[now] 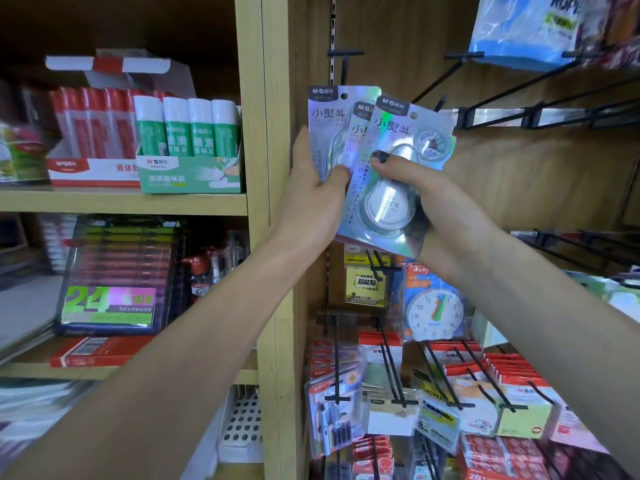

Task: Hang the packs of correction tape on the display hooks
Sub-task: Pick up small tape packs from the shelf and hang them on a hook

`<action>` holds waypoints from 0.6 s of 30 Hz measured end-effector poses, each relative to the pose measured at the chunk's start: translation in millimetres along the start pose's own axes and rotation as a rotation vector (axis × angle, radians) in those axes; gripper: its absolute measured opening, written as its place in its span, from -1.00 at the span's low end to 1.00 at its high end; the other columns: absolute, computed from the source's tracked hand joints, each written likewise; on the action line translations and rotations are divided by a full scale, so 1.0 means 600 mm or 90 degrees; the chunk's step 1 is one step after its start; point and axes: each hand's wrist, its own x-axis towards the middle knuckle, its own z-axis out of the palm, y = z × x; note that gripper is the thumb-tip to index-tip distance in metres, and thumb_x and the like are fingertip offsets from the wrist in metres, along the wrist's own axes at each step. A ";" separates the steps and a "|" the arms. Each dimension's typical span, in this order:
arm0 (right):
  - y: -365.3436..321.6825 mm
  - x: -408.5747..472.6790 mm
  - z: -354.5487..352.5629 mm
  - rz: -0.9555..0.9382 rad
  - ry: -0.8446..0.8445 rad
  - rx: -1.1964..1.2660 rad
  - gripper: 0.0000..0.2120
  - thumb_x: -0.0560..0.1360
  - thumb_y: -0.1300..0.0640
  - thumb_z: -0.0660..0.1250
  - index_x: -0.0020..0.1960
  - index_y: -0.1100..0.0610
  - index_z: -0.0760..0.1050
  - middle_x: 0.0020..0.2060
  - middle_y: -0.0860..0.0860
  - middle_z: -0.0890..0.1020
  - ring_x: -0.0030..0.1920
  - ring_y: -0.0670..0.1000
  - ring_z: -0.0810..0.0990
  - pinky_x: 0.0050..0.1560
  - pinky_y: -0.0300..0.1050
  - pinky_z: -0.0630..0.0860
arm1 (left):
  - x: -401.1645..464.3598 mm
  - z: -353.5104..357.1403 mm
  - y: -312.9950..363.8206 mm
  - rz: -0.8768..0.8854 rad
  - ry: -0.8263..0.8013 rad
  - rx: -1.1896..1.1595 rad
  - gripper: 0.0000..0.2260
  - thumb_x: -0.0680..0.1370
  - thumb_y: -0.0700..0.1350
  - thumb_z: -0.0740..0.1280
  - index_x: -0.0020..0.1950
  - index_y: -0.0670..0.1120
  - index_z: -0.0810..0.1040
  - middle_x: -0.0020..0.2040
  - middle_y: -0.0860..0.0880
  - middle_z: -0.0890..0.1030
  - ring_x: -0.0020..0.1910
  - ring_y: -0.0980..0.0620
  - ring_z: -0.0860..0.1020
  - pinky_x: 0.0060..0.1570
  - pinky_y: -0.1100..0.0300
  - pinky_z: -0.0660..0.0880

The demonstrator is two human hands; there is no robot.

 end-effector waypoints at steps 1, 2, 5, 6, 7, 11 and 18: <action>0.001 0.005 -0.002 0.041 0.004 0.006 -0.81 0.73 0.19 0.19 0.12 0.18 0.58 -0.41 -0.17 0.71 -0.44 -0.24 0.66 -0.34 -0.44 0.53 | -0.001 0.000 -0.001 -0.003 0.002 0.007 -0.49 0.67 -0.16 0.21 0.61 0.07 0.23 0.38 0.09 0.60 0.27 0.06 0.64 0.28 -0.08 0.59; 0.002 0.008 -0.002 0.062 -0.014 -0.019 -0.78 0.75 0.21 0.14 0.15 0.18 0.57 -0.54 -0.25 0.63 -0.49 -0.32 0.61 -0.35 -0.51 0.46 | -0.001 0.000 -0.003 -0.002 0.003 0.012 -0.48 0.66 -0.13 0.21 0.62 0.09 0.22 0.40 0.09 0.59 0.30 0.06 0.63 0.30 -0.09 0.58; -0.005 0.013 0.015 0.018 -0.052 -0.011 -0.71 0.62 0.21 0.39 0.34 0.21 0.60 -0.18 -0.07 0.79 -0.26 -0.15 0.76 -0.21 -0.30 0.64 | -0.004 0.001 -0.005 0.005 -0.006 0.030 -0.42 0.61 -0.02 0.20 0.63 0.18 0.17 0.47 0.12 0.53 0.37 0.06 0.58 0.36 -0.11 0.53; -0.006 0.020 0.021 0.032 -0.005 -0.007 -0.66 0.58 0.19 0.44 0.34 0.19 0.61 -0.06 0.01 0.79 -0.17 -0.05 0.78 -0.18 -0.20 0.68 | -0.004 0.001 -0.005 0.010 -0.009 0.028 -0.41 0.61 -0.03 0.20 0.64 0.18 0.14 0.48 0.12 0.52 0.34 0.08 0.59 0.34 -0.11 0.54; 0.000 0.020 0.016 0.015 0.028 -0.011 -0.64 0.56 0.17 0.47 0.34 0.18 0.62 0.00 0.04 0.79 -0.13 0.00 0.79 -0.17 -0.16 0.69 | -0.004 0.002 -0.005 0.012 -0.011 0.023 -0.40 0.63 -0.05 0.19 0.65 0.17 0.11 0.47 0.12 0.52 0.28 0.12 0.62 0.31 -0.11 0.57; 0.007 0.016 0.013 0.014 0.063 -0.039 -0.64 0.54 0.15 0.50 0.32 0.16 0.64 -0.01 0.04 0.78 -0.14 0.00 0.79 -0.18 -0.17 0.68 | -0.004 0.004 -0.009 0.006 -0.015 0.014 -0.45 0.72 -0.16 0.17 0.68 0.09 0.07 0.32 0.22 0.60 0.09 0.20 0.68 0.23 -0.08 0.63; 0.001 0.050 0.008 0.027 0.062 -0.058 -0.75 0.60 0.12 0.43 0.26 0.16 0.64 -0.21 -0.07 0.78 -0.27 -0.11 0.76 -0.24 -0.23 0.67 | 0.009 0.008 0.000 -0.045 -0.004 0.063 -0.45 0.72 -0.10 0.18 0.68 0.10 0.10 0.42 0.17 0.51 0.29 0.11 0.59 0.36 -0.01 0.54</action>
